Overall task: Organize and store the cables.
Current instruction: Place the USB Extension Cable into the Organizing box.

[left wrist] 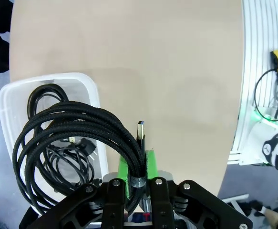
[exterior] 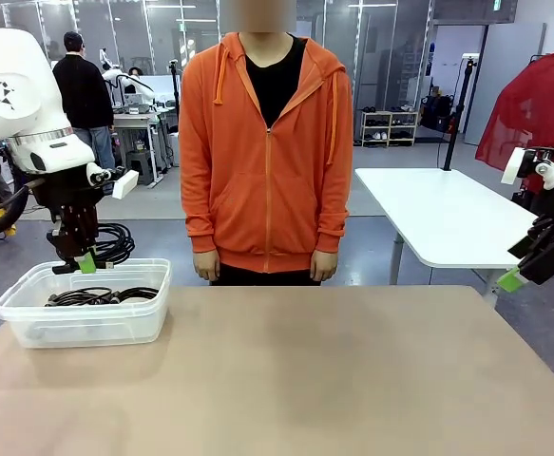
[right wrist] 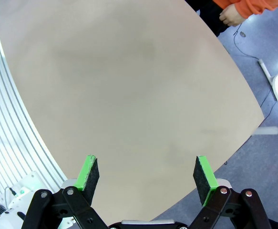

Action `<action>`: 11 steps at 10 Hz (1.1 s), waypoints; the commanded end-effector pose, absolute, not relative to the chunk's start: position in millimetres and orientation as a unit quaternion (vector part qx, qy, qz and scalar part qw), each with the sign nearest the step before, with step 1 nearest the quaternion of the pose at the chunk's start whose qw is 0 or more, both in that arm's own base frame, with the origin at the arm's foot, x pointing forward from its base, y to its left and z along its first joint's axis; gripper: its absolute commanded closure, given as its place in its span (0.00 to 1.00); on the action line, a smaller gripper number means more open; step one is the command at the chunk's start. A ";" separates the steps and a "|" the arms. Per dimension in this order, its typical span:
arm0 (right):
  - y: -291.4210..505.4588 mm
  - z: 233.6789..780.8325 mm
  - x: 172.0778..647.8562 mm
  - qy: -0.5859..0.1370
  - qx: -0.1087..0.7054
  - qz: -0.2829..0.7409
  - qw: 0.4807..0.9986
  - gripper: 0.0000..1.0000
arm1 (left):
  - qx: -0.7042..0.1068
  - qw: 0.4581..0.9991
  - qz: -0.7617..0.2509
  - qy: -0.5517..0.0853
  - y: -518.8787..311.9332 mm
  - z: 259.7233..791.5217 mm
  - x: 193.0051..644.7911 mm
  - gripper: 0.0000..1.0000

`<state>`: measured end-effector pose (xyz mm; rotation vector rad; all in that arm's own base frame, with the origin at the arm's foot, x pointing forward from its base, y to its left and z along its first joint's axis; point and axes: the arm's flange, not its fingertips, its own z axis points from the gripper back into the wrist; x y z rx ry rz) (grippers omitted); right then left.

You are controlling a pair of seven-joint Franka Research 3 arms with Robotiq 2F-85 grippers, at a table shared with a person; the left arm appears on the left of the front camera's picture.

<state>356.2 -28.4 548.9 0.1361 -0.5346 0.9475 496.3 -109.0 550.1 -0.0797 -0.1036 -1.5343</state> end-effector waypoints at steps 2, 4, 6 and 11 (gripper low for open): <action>-26.7 551.2 358.6 -0.253 0.065 0.447 0.856 0.00 | -0.043 0.725 -0.687 -0.014 -96.3 550.8 548.5 0.83; -26.7 551.2 358.6 -0.253 0.065 0.447 0.856 0.00 | -0.051 0.737 -0.674 -0.007 -88.2 539.7 581.0 0.83; -26.7 551.2 358.6 -0.253 0.065 0.447 0.856 0.00 | -0.074 0.737 -0.672 -0.005 -81.6 525.1 610.5 0.83; -26.7 551.2 358.6 -0.253 0.065 0.447 0.856 0.00 | -0.072 0.737 -0.671 0.034 -91.8 469.4 638.4 0.83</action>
